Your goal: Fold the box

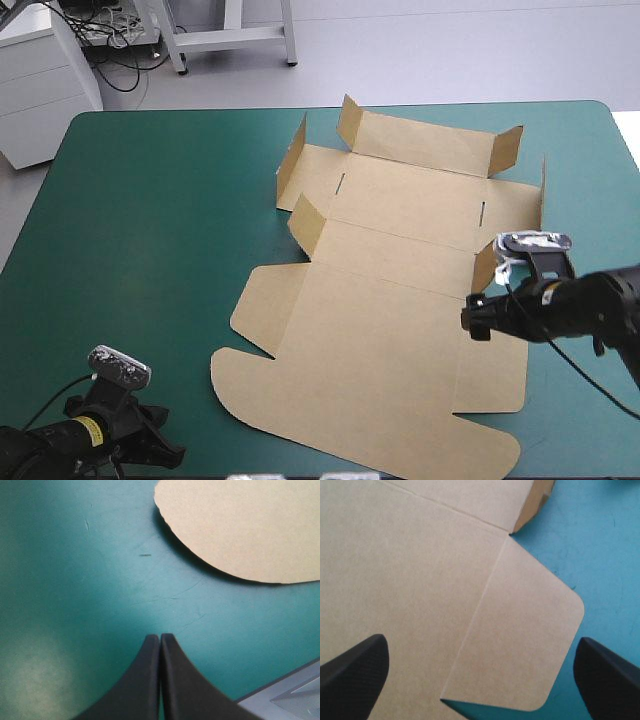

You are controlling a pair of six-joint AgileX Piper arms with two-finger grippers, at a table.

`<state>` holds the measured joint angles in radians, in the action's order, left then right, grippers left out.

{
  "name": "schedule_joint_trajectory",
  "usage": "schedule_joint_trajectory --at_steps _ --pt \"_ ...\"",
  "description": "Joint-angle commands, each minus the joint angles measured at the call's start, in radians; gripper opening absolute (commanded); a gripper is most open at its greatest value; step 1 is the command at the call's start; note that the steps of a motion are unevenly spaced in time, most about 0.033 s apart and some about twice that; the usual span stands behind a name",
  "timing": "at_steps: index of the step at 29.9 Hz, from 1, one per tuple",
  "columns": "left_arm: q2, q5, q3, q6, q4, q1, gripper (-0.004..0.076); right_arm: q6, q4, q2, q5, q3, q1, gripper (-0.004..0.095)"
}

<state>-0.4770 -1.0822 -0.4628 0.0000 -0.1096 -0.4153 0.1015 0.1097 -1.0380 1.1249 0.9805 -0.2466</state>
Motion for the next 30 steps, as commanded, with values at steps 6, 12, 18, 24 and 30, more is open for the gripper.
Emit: schedule_joint_trajectory --at_steps 6,12,18,24,30 --pt "-0.009 0.040 -0.025 -0.008 -0.008 0.002 -0.0032 0.010 -0.019 -0.225 -0.026 0.216 -0.001 0.0922" --pt "-0.009 0.040 -0.025 -0.008 -0.008 0.002 -0.0032 0.059 0.002 -0.304 -0.022 0.262 0.026 0.0922" --pt "-0.009 0.040 -0.025 -0.008 -0.008 0.002 -0.0032 0.095 0.025 -0.326 -0.025 0.262 0.125 0.0895" --pt "-0.009 0.040 -0.025 -0.008 -0.008 0.002 -0.0032 0.076 0.027 -0.332 -0.065 0.262 0.181 0.0854" --pt "-0.009 0.040 -0.025 -0.008 -0.008 0.002 -0.0032 0.043 0.030 -0.398 -0.033 0.262 0.189 0.0850"
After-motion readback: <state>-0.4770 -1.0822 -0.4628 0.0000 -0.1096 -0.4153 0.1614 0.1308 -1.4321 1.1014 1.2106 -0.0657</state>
